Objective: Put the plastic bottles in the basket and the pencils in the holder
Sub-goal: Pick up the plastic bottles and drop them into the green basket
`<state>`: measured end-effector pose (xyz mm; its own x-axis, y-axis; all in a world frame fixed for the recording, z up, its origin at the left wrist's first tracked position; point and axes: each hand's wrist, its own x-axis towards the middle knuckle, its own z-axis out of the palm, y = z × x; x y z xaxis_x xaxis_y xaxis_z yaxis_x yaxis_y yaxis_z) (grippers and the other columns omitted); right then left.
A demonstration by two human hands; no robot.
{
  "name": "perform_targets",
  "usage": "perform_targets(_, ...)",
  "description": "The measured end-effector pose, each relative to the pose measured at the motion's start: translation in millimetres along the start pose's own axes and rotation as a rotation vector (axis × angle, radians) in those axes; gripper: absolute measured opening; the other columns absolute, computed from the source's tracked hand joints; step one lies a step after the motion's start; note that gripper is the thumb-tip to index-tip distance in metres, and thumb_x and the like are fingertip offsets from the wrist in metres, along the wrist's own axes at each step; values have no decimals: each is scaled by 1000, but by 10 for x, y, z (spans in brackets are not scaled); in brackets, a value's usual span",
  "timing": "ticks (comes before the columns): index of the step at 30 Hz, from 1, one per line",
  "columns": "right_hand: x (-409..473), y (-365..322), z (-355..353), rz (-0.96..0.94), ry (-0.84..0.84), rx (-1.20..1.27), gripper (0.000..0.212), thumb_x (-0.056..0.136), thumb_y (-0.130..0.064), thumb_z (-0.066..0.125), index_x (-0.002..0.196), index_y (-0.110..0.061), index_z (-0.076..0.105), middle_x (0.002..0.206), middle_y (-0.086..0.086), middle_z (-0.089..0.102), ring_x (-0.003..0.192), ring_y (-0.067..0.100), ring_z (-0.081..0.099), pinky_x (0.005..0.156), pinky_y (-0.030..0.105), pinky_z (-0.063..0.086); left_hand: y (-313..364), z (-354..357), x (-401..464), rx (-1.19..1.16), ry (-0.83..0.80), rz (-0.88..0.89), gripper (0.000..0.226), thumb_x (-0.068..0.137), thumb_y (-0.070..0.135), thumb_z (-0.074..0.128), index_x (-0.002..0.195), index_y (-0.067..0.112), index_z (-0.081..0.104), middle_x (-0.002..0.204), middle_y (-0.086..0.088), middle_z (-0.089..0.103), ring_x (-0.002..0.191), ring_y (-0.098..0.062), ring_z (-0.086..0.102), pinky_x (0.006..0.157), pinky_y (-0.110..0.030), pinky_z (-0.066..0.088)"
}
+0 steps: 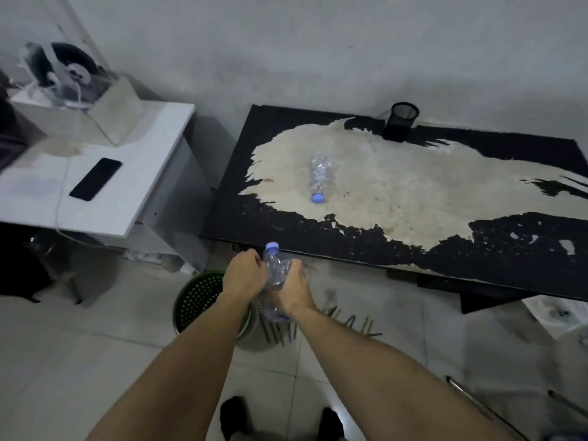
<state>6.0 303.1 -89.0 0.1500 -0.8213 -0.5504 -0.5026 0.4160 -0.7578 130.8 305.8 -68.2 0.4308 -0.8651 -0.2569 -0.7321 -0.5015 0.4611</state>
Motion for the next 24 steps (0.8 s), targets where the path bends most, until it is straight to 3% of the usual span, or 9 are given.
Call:
perform_targets(2,-14,99,324,158,-34,190,32,98,-47,40,113,-23,53,112,8,64,90,20,61,71,36,53,-295,71,2,-37,-7,-29,15,89,30,49,86,19,58,94,-4,63,86,-25,60,79,-40,54)
perform_targets(4,27,186,726,307,-30,260,52,99,-52,23,116,-21,62,114,12,67,103,29,62,97,47,49,-678,122,39,-46,-27,-66,15,89,32,50,85,19,57,94,-4,64,84,-26,61,77,-40,55)
perform_targets(5,75,233,916,321,-27,223,56,100,-52,21,119,-19,63,116,13,67,107,31,62,101,48,47,-888,164,82,-50,-31,-83,16,89,32,51,87,18,58,96,-6,64,86,-28,61,75,-39,54)
perform_targets(8,330,390,1413,172,-67,-39,36,98,-42,41,121,-16,51,119,14,62,106,32,60,96,49,50,-1537,335,313,-46,-33,-121,17,89,31,52,90,16,58,100,-9,62,87,-29,60,71,-37,50)
perform_targets(10,585,511,1757,73,-129,-260,52,83,-41,68,123,-19,45,117,9,58,104,31,60,90,46,53,-1989,516,517,-40,-32,-164,17,89,31,51,92,15,57,103,-9,60,85,-25,56,69,-36,47)
perform_targets(12,852,634,2067,57,-145,-326,72,70,-43,80,127,-20,41,118,7,56,106,32,60,88,46,54,-2414,719,719,-34,-20,-208,19,90,30,52,98,14,58,109,-9,58,90,-26,55,74,-37,46)
perform_targets(18,1831,1347,2993,35,-141,-421,83,67,-38,85,130,-18,35,130,9,48,118,32,54,92,45,51,-3565,1508,1343,70,-16,-319,39,87,24,53,122,9,49,127,-16,52,115,-35,50,96,-48,46)
perform_targets(21,2301,1733,3370,1,-129,-488,90,67,-33,86,138,-16,32,139,13,43,129,33,45,104,44,45,-4031,1923,1572,116,-6,-412,52,84,25,55,132,10,40,131,-20,45,120,-40,44,100,-50,41)
perform_targets(24,2631,2023,3638,8,-173,-504,113,72,-30,86,156,-18,10,154,14,32,141,33,36,112,45,37,-4410,2236,1700,108,-6,-555,69,82,25,57,143,13,25,133,-22,38,120,-44,40,100,-54,37)
